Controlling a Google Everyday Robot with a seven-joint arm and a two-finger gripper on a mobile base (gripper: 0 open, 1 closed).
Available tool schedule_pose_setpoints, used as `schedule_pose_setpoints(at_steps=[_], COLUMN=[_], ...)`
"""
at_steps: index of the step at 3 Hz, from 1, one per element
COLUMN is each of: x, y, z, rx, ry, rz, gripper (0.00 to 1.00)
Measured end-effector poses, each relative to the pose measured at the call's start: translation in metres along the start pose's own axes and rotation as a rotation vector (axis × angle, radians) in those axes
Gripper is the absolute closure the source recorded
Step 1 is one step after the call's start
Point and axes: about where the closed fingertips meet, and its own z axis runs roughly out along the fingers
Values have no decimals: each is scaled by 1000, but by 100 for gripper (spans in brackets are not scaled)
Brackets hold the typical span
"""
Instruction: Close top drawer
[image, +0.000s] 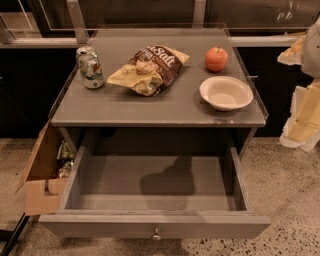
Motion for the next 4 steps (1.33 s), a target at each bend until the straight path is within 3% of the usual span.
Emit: schedule_pose_setpoints(at_steps=[1, 2, 3, 4], x=[0, 3, 8, 14], y=[0, 9, 24, 47], z=[0, 10, 24, 34], rx=[0, -27, -62, -61], ry=[0, -75, -206, -312], rz=[0, 6, 41, 148], gripper=[0, 0, 0, 0])
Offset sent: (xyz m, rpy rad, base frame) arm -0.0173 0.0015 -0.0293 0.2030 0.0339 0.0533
